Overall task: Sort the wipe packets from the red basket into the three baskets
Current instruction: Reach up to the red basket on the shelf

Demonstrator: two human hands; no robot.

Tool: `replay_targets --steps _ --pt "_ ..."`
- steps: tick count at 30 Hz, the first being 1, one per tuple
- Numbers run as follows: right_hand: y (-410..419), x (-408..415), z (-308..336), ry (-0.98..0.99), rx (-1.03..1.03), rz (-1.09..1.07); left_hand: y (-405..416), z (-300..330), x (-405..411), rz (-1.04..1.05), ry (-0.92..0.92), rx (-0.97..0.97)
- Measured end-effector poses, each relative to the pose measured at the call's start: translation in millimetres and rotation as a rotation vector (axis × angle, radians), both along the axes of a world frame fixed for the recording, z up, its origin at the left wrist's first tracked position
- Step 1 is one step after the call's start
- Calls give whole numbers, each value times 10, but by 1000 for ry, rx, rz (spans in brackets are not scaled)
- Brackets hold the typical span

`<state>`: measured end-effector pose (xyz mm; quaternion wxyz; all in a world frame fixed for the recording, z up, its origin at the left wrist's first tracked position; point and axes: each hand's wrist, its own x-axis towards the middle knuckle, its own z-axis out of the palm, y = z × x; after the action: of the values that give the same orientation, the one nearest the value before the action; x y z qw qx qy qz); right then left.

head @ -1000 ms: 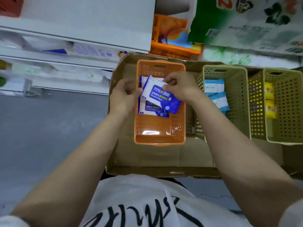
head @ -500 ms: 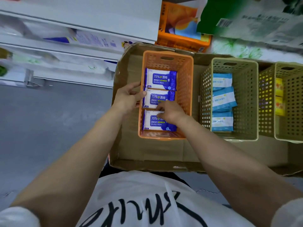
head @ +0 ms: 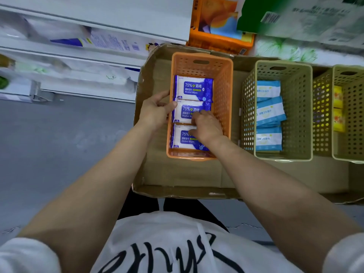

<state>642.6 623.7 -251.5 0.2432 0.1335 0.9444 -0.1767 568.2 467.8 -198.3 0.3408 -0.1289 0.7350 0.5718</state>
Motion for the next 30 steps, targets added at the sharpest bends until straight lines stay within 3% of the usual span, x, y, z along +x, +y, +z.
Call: replay_targets --steps 4,9,14,18,21,26,30 --pt "38 -31 115 -5 -1 28 3 10 -21 -17 30 -24" --pt "62 -197 572 66 32 -49 -143 174 -85 -179 74 -93" --pt "-185 -475 1404 202 102 -123 -703 706 -389 -348 334 -171" --pt "-774 -649 2183 443 135 -147 -1579 1245 -766 -486 696 -317" --pt "-1356 -718 2597 612 138 -128 -2361 1602 -1027 -478 932 -409" --pt "-2297 -919 2906 777 110 -94 -3416 2024 -1398 -386 1092 -470" --pt "-2797 -1301 2975 781 81 -82 -3852 2133 -1775 -324 1157 -451"
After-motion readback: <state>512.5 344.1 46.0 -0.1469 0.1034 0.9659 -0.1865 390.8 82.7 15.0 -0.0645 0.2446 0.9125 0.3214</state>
